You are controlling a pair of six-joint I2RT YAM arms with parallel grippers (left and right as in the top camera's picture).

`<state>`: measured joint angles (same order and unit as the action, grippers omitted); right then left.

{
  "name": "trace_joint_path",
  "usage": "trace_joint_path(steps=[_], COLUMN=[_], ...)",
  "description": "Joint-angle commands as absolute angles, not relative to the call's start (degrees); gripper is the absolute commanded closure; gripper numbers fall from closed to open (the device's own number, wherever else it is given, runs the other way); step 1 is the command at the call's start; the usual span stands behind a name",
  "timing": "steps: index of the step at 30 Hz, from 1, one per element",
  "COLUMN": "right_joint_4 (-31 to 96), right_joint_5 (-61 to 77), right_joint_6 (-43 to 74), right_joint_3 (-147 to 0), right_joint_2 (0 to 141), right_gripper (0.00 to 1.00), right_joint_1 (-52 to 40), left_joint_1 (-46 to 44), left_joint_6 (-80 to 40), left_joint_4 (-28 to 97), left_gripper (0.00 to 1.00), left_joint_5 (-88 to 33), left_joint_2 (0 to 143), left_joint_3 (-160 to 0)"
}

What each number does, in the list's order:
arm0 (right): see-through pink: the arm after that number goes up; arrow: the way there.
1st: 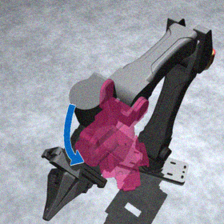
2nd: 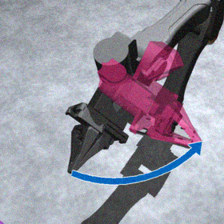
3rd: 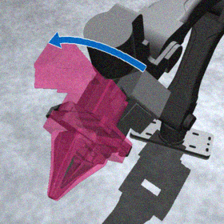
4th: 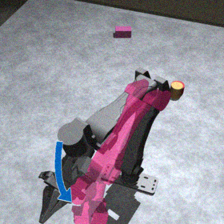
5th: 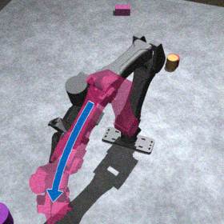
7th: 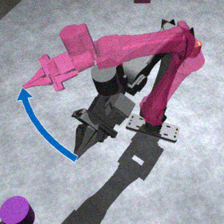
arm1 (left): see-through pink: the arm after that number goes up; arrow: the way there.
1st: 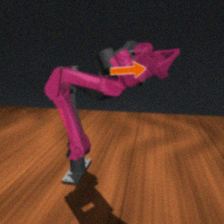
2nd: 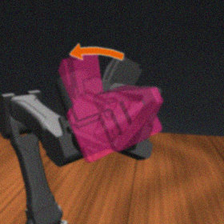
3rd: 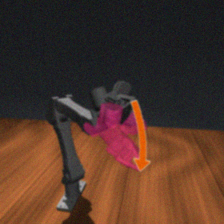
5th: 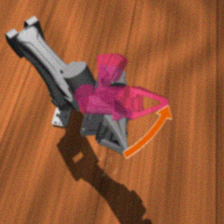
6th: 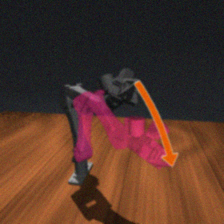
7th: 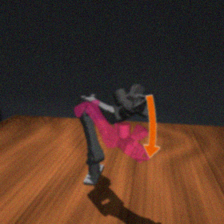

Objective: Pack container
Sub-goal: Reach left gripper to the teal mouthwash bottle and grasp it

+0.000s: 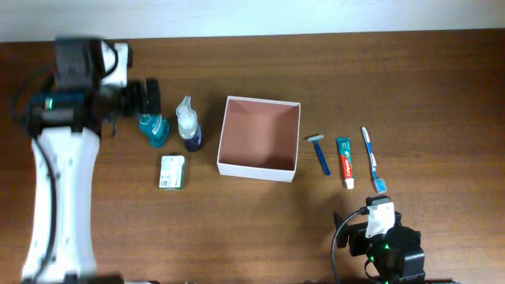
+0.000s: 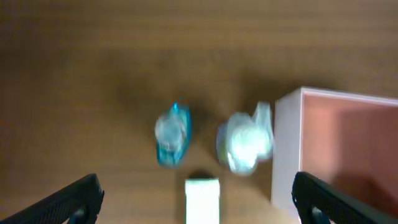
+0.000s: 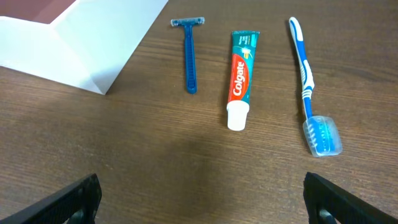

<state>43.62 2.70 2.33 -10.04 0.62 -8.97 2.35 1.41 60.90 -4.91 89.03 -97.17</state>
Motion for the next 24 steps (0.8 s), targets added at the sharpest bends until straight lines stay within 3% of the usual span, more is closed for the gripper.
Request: trace_joint_path(steps=[1, 9, 14, 18, 20, 24], right_joint_4=[43.70, 43.72, 43.70, 43.70, 43.70, 43.70], right_joint_5=[2.81, 2.81, 2.81, 2.81, 2.81, 2.81], right_joint_6=[1.93, 1.93, 1.93, 1.93, 1.93, 1.93], right_joint_3=[-9.56, -9.56, -9.56, -9.56, -9.56, -9.56], right_joint_2=[0.19, 0.19, 0.19, 0.19, 0.21, 0.19], right_gripper=[0.01, 0.01, 0.01, 0.01, 0.01, 0.01], right_joint_1=[-8.56, -8.56, -8.56, -8.56, -8.56, -8.56], left_joint_1=[2.59, 3.66, 3.92, 3.92, 3.92, 3.92], left_joint_6=[4.05, 6.46, 7.42, 7.42, 7.42, 7.42], left_joint_4=[61.49, 61.78, 63.02, 63.42, 63.94, 63.20], left_gripper=[0.01, 0.01, 0.18, 0.22, 0.32, 0.38], left_joint_5=[-4.45, -4.47, -4.43, -4.47, -4.45, -3.97], left_joint_2=[96.33, 104.92, 110.43, 113.10, 114.43, 114.87], left_joint_3=[-102.87, -102.85, -102.85, -102.85, -102.85, -102.85])
